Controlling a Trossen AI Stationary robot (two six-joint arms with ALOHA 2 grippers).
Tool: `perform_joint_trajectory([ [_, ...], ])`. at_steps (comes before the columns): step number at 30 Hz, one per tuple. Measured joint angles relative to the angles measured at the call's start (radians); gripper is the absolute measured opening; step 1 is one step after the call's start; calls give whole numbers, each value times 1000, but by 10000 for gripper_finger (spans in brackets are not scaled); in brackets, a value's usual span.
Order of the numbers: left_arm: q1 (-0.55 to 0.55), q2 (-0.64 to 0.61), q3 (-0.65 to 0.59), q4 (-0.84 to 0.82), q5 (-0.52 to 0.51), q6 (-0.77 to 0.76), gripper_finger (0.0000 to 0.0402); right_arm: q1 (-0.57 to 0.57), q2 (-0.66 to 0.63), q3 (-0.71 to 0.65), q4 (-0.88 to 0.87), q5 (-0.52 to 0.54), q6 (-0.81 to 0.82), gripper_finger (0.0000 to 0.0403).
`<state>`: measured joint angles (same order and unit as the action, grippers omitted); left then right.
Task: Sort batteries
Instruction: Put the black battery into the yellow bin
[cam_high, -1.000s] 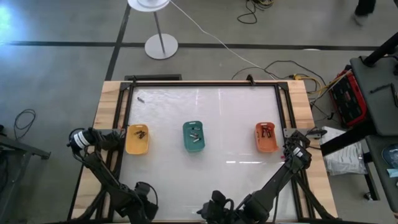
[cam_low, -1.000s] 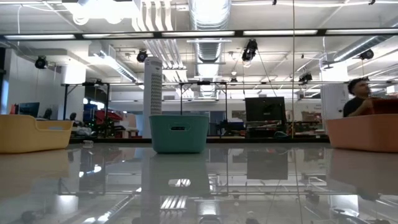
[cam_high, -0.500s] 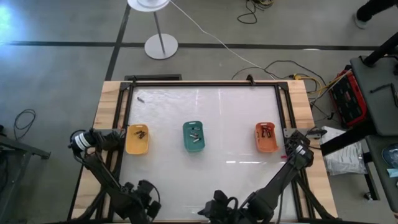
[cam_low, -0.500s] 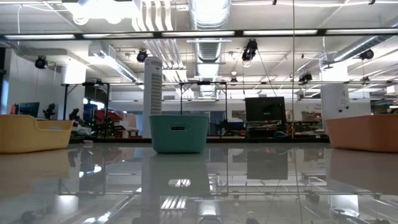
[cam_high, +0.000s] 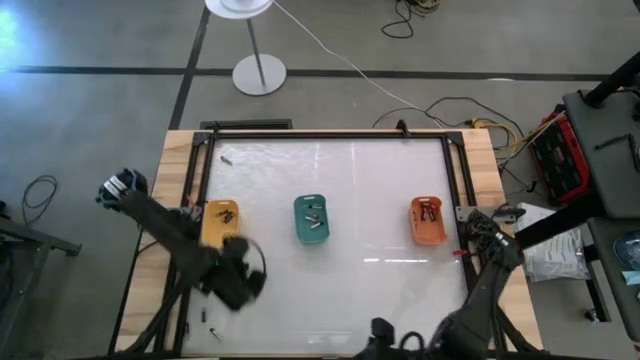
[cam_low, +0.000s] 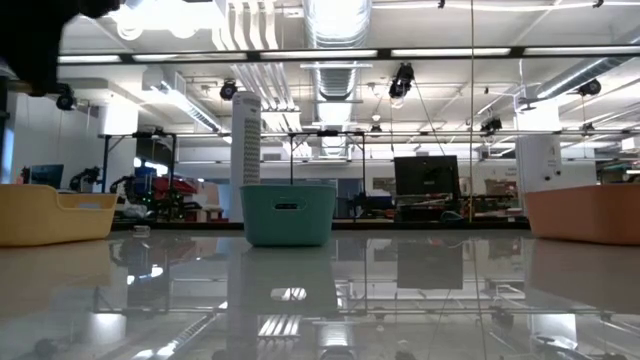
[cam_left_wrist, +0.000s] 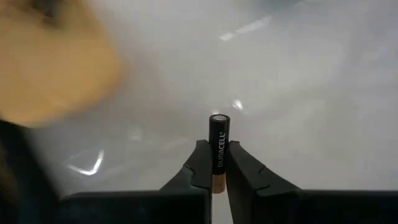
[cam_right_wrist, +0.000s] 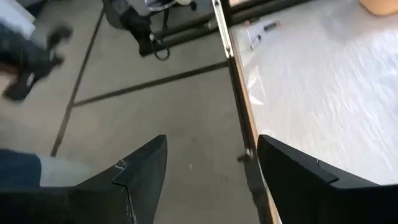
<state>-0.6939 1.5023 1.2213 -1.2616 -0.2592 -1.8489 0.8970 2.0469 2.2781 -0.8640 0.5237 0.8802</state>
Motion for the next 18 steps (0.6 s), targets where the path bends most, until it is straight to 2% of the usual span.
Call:
perform_joint_trajectory([
  [5,183,-114,-6,-224,11,49,1,36,-15,0,-123,28,65,246],
  [8,306,-147,-35,-286,-31,104,0,47,-15,-3,-187,45,71,247],
  [18,698,-206,-317,-100,87,591,0,51,-13,-5,-270,64,182,247],
])
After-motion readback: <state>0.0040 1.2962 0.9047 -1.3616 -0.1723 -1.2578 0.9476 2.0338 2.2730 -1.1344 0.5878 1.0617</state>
